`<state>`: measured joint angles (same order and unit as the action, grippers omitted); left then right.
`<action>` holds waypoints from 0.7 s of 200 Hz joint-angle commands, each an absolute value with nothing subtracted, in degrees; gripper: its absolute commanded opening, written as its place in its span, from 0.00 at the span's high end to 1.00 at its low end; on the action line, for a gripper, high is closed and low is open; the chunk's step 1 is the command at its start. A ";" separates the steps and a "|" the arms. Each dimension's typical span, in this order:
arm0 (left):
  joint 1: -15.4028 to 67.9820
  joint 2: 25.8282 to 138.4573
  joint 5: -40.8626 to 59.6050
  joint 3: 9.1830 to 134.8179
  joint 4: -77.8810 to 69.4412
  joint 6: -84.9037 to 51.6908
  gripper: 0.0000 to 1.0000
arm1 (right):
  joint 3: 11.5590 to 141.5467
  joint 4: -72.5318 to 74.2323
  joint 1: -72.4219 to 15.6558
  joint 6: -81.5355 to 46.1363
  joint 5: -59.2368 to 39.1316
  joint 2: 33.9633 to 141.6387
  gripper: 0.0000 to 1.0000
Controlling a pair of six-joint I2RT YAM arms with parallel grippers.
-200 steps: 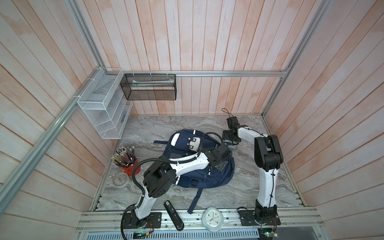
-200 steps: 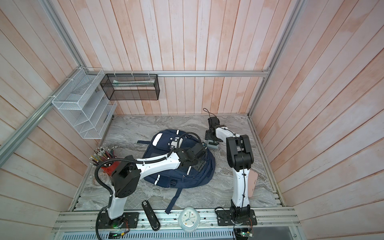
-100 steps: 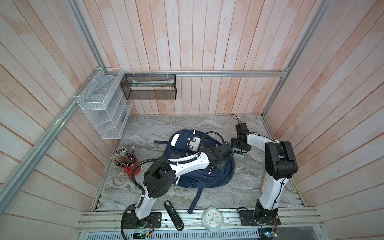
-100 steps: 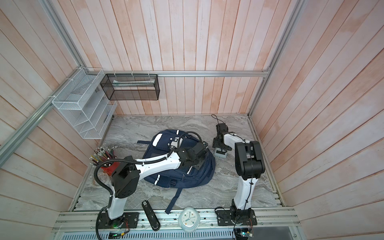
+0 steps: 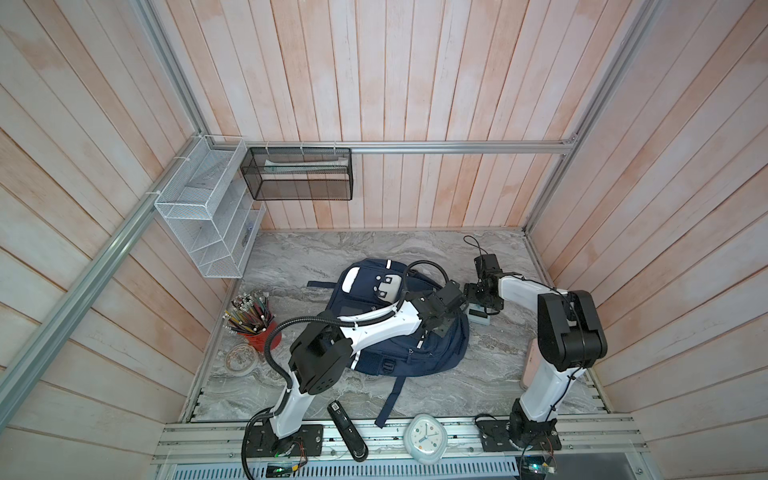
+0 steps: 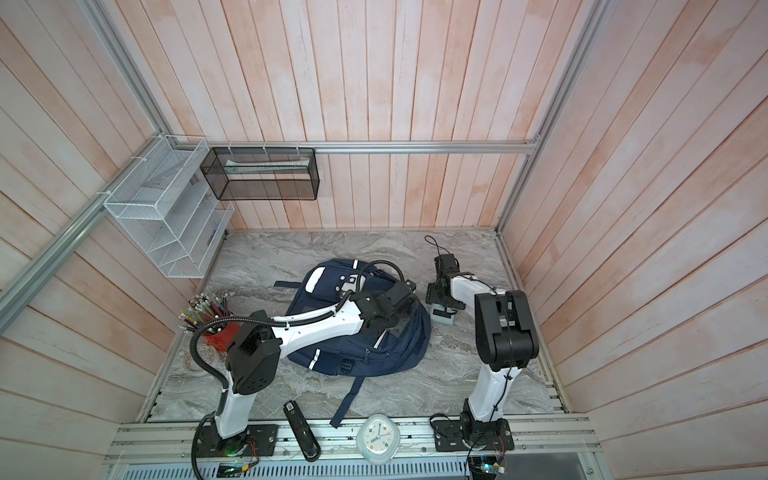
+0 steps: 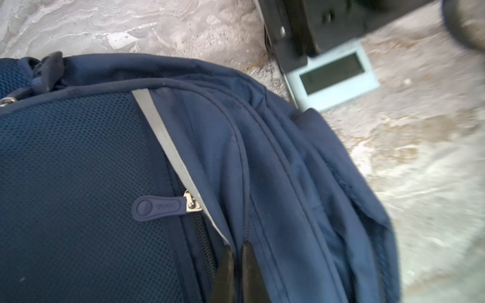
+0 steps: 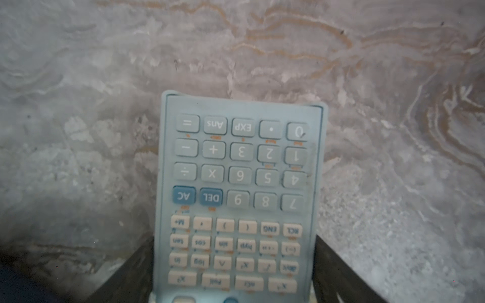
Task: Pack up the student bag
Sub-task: 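Carry the calculator over the backpack with the right gripper while left holds the pocket open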
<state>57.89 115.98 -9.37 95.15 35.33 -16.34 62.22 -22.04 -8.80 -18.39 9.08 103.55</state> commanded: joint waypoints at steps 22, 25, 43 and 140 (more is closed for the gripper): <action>52.79 104.59 4.61 87.80 23.61 -20.21 1.00 | 59.20 -23.35 -8.53 -18.54 7.60 95.17 0.43; 52.61 104.37 4.73 87.58 23.43 -20.21 1.00 | 59.09 -23.44 -8.60 -18.61 7.76 94.77 0.43; 51.80 103.70 4.35 86.78 23.42 -20.27 1.00 | 58.67 -24.32 -8.61 -18.69 7.76 92.13 0.43; 48.52 99.30 13.84 78.60 9.35 -26.94 1.00 | 53.04 -27.81 -20.69 -24.90 -4.70 77.87 0.42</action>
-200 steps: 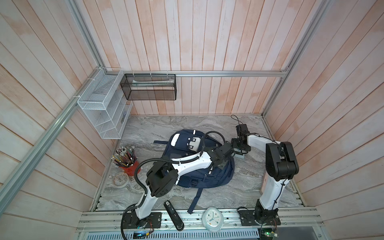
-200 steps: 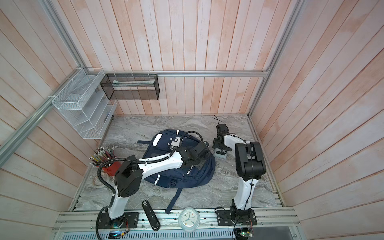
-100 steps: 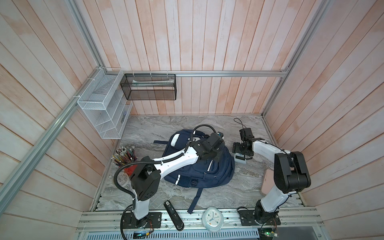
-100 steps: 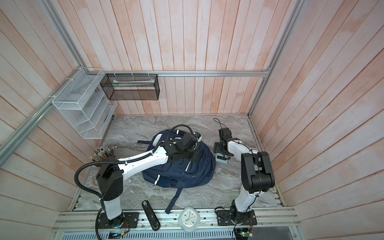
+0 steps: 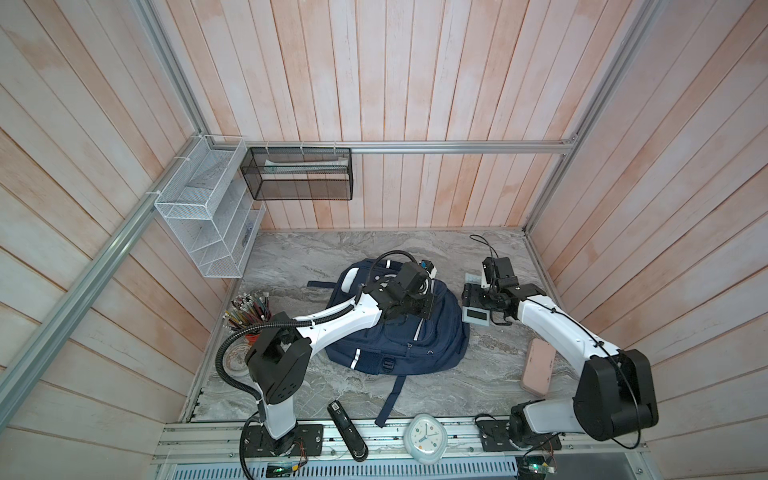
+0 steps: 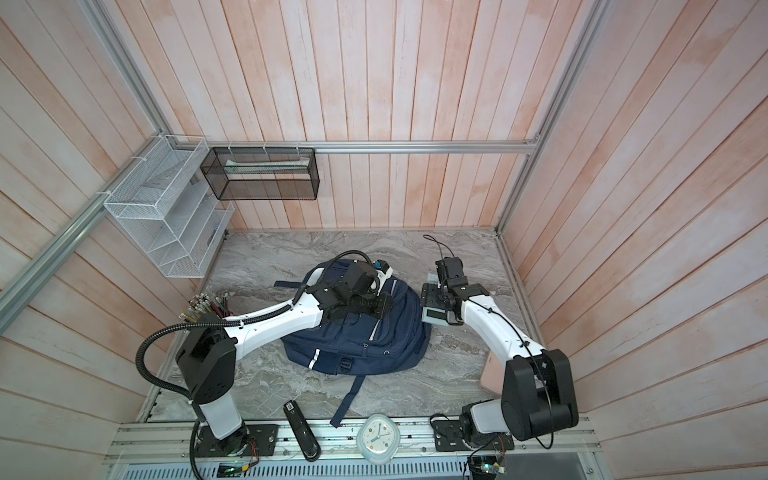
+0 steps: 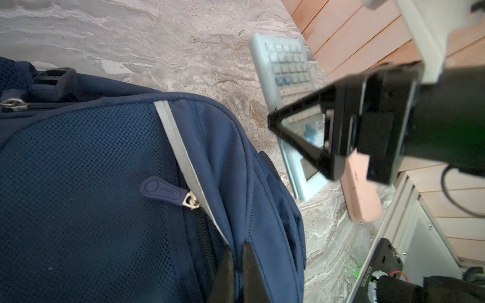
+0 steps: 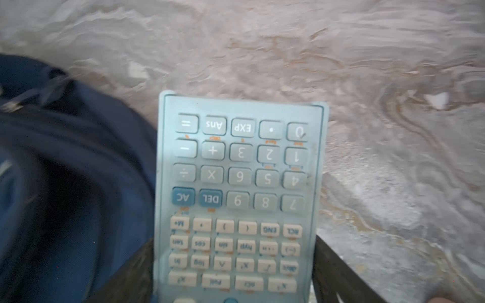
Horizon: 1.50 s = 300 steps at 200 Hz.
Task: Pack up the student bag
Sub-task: 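Carry the calculator over the backpack with the right gripper while left holds the pocket open, then lower the calculator into the open pocket and release it with the right gripper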
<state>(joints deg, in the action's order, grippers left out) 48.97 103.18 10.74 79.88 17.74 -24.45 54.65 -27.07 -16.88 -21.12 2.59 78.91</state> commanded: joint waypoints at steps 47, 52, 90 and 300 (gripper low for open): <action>49.38 94.80 15.33 73.80 1.24 -31.16 1.00 | 50.89 -22.84 -23.07 -28.32 -14.30 78.74 0.42; 49.86 95.08 15.29 73.98 1.32 -31.16 1.00 | 51.09 -22.17 -23.33 -28.66 -14.93 78.90 0.41; 50.27 95.58 14.09 72.33 0.33 -32.08 1.00 | 53.95 -17.01 -27.94 -31.99 -17.42 82.74 0.23; 49.66 97.00 13.93 71.46 2.17 -32.43 1.00 | 40.69 9.93 -27.20 -40.25 -28.07 78.27 0.60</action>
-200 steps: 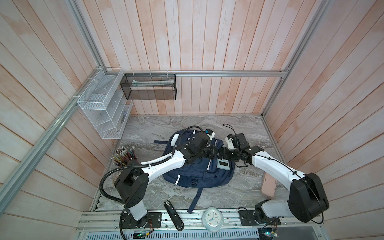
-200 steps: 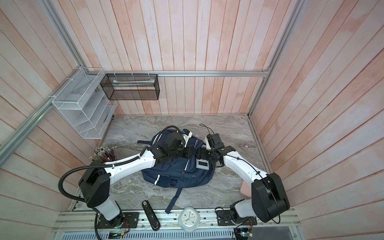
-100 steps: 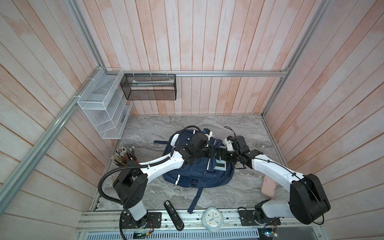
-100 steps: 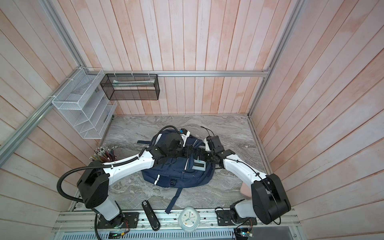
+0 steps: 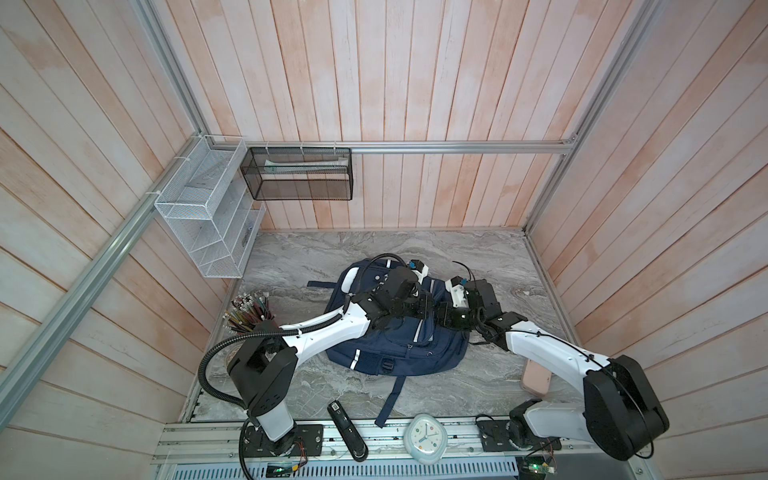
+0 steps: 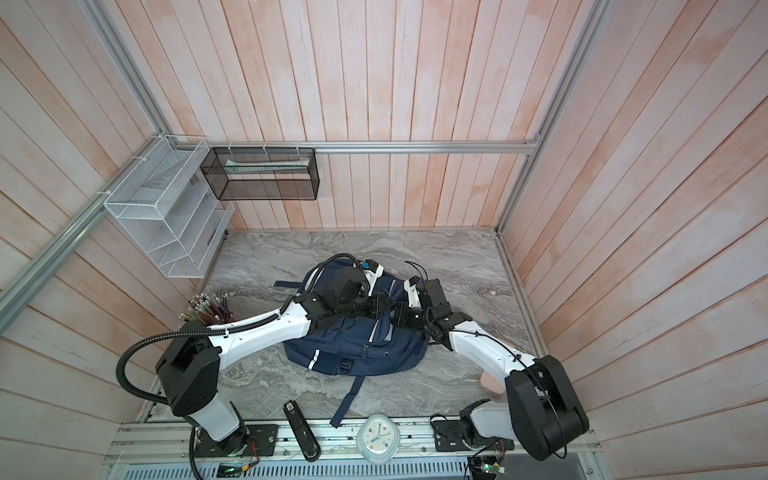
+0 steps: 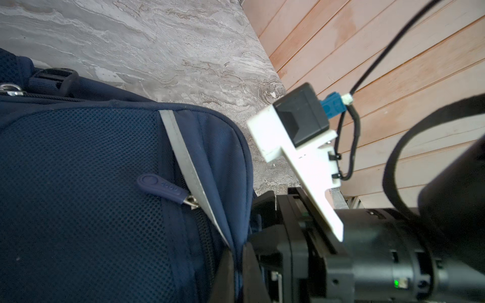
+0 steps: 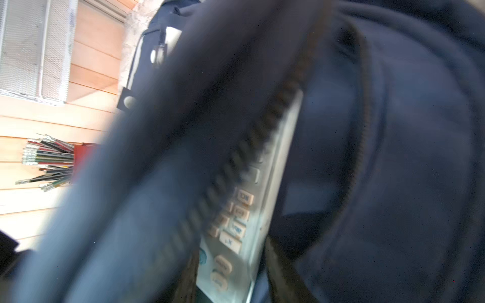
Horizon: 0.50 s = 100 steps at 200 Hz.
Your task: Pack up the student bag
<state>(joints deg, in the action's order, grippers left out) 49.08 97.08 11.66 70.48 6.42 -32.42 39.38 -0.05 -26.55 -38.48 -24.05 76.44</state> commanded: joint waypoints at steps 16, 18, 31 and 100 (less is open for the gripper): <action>49.26 97.29 12.56 71.41 2.37 -32.19 1.00 | 39.94 14.47 -27.77 -41.74 -29.31 79.85 0.60; 49.25 97.36 12.37 71.38 2.44 -32.17 1.00 | 39.85 14.84 -27.79 -41.99 -29.50 80.10 0.60; 48.76 97.79 11.05 71.28 2.55 -31.91 1.00 | 39.51 16.65 -28.12 -42.40 -31.81 81.35 0.60; 47.20 105.26 15.84 72.77 0.67 -32.14 0.75 | 30.49 -0.71 -23.04 -36.66 -22.53 63.99 0.46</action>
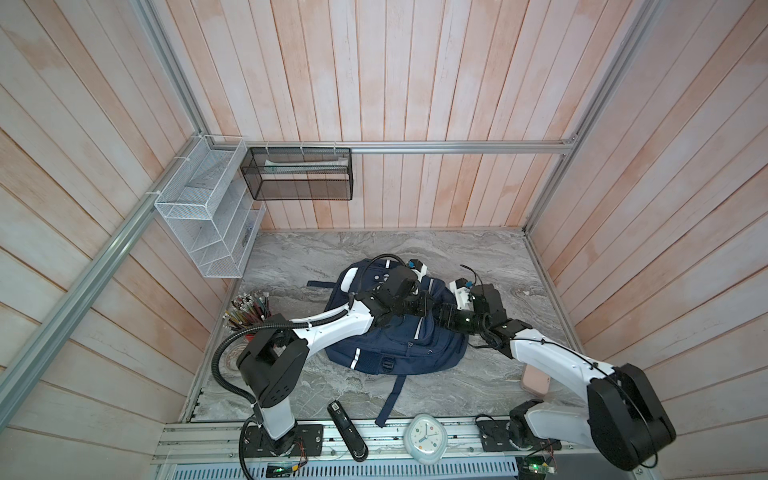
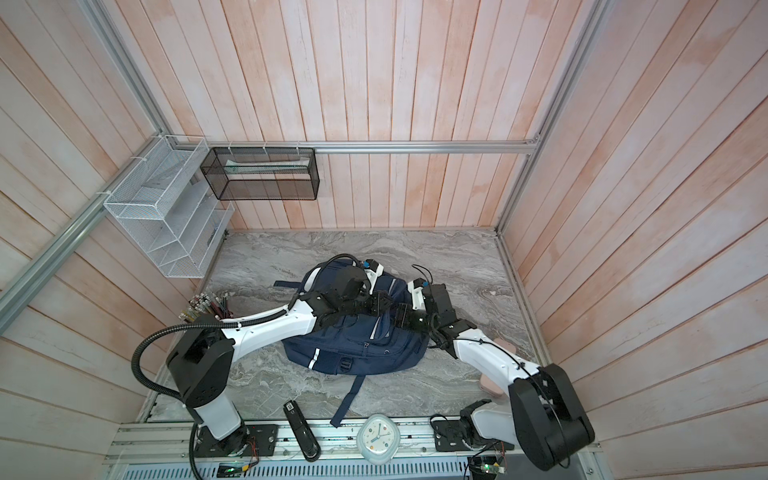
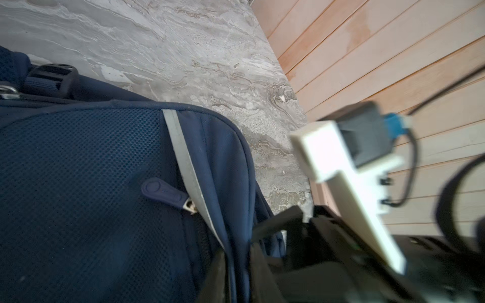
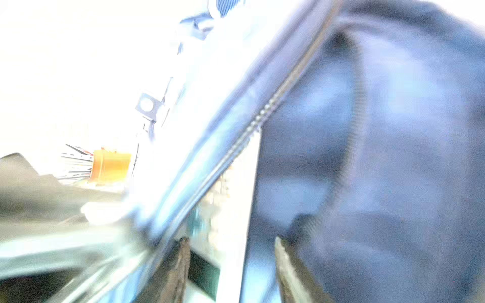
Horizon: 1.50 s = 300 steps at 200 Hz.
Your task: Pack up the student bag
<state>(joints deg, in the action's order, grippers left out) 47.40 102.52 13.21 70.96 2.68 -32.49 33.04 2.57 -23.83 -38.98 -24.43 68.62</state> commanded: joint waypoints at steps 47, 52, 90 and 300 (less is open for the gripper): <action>47.29 101.94 15.24 72.25 2.03 -31.96 0.34 | 28.69 -15.17 -25.01 -32.48 -14.16 51.94 0.53; 47.35 100.99 14.68 72.25 2.54 -31.76 0.31 | 28.05 -16.24 -26.16 -33.36 -12.07 49.77 0.52; 46.59 91.82 10.17 69.08 6.55 -30.96 0.23 | 24.39 -18.37 -39.45 -44.10 -0.76 38.45 0.47; 43.35 83.08 11.80 42.82 -2.03 -41.97 0.84 | 36.81 -7.72 -69.40 -55.06 28.12 76.81 0.90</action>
<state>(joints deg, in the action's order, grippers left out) 43.46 82.41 11.49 42.00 -3.22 -43.09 35.11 -5.80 -69.32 -54.57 24.36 76.12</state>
